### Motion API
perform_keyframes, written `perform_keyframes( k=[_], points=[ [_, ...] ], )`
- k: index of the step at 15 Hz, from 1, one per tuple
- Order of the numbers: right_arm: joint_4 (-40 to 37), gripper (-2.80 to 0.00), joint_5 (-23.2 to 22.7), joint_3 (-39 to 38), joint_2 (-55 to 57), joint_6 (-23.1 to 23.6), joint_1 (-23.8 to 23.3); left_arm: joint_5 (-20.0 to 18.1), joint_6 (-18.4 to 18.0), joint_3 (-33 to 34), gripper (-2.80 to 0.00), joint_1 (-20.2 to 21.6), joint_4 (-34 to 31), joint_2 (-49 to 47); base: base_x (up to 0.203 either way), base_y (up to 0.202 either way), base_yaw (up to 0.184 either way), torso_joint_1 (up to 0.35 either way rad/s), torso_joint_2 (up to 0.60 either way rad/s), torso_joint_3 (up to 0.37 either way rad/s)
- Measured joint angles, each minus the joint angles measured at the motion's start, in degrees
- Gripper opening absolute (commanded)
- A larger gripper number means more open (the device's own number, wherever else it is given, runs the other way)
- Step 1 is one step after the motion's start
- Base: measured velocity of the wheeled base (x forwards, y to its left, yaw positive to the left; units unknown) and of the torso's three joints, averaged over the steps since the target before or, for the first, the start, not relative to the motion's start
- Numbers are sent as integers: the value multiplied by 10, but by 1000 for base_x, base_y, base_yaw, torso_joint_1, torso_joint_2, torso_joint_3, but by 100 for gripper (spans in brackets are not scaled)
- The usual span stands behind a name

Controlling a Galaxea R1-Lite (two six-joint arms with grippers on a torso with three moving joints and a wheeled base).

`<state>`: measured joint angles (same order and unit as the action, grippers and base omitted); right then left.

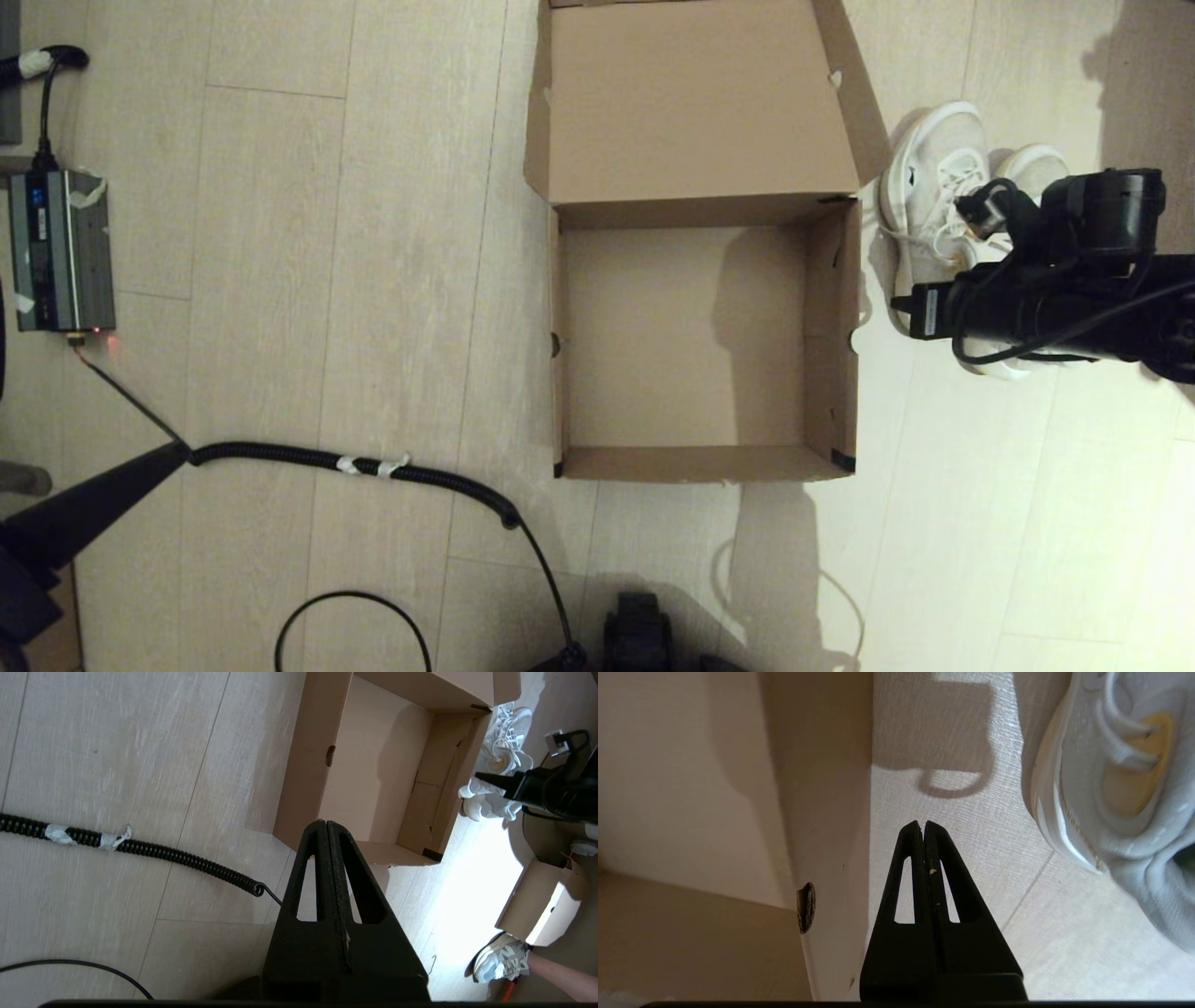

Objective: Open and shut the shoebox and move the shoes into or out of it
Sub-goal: Put the shoes into the shoe box

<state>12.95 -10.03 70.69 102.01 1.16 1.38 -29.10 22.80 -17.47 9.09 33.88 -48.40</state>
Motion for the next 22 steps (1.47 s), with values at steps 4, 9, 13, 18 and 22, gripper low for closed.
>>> perform_keyframes(
  k=[4, 9, 13, 18, 22],
  points=[
    [-108, -280, -56, 55, -23, 0, -48, 0, 0, 10, -280, 0, 3, -3, 0, 0, 0, 0, 0, 0],
    [-170, 0, -23, 45, -95, 1, -93, -1, 2, 22, -280, 0, 3, -1, 0, 0, 0, 0, 0, 0],
    [-166, 0, 2, 53, -94, 4, -138, -2, 4, 23, -280, 0, 4, -1, 0, 0, 0, 0, 0, 0],
    [-97, 0, 47, 51, -46, -2, -173, 27, -55, 44, -280, 4, 3, 14, 0, 0, 0, 0, 0, 0],
    [-87, 0, 48, 47, -13, -5, -187, 144, -138, 53, -280, 6, -2, 32, 0, 0, 0, 0, 0, 0]
  ],
)
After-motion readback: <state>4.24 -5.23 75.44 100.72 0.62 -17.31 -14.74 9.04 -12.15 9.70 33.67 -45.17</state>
